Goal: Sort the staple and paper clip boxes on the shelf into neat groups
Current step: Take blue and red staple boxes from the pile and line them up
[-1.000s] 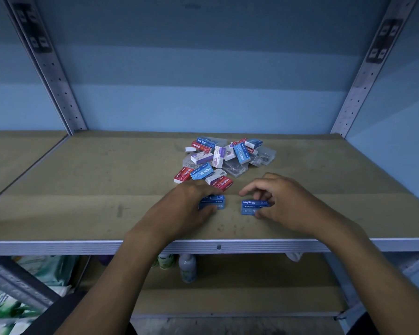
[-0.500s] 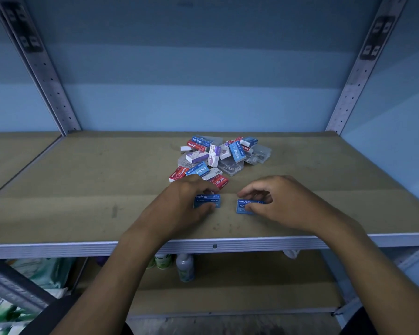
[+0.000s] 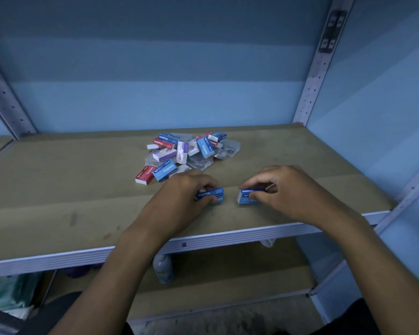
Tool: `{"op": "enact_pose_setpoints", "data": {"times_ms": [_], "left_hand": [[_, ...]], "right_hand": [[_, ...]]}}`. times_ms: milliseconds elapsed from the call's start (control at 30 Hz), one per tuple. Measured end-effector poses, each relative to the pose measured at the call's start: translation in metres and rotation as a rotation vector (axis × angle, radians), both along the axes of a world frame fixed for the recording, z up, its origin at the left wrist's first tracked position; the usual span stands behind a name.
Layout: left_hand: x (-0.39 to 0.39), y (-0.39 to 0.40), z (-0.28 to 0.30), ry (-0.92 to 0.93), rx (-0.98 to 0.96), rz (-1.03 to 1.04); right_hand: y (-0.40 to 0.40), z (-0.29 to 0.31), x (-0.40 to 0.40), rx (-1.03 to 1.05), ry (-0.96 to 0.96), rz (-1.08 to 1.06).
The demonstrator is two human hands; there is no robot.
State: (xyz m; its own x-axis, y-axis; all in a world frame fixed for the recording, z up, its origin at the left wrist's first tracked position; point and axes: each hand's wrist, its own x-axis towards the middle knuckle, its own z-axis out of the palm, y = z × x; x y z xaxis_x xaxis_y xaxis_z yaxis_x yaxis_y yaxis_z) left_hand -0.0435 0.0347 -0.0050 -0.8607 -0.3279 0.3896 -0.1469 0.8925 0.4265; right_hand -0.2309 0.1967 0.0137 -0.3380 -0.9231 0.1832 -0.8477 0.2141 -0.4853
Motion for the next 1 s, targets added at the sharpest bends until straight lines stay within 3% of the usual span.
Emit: {"op": "enact_pose_setpoints", "data": {"times_ms": [533, 1000], "left_hand": [[-0.092, 0.075, -0.005, 0.018, 0.014, -0.15], [-0.108, 0.092, -0.01, 0.01, 0.046, -0.204]], "right_hand": [[0.089, 0.001, -0.061, -0.058, 0.037, -0.267], [0.105, -0.002, -0.065, -0.012, -0.004, -0.295]]}}
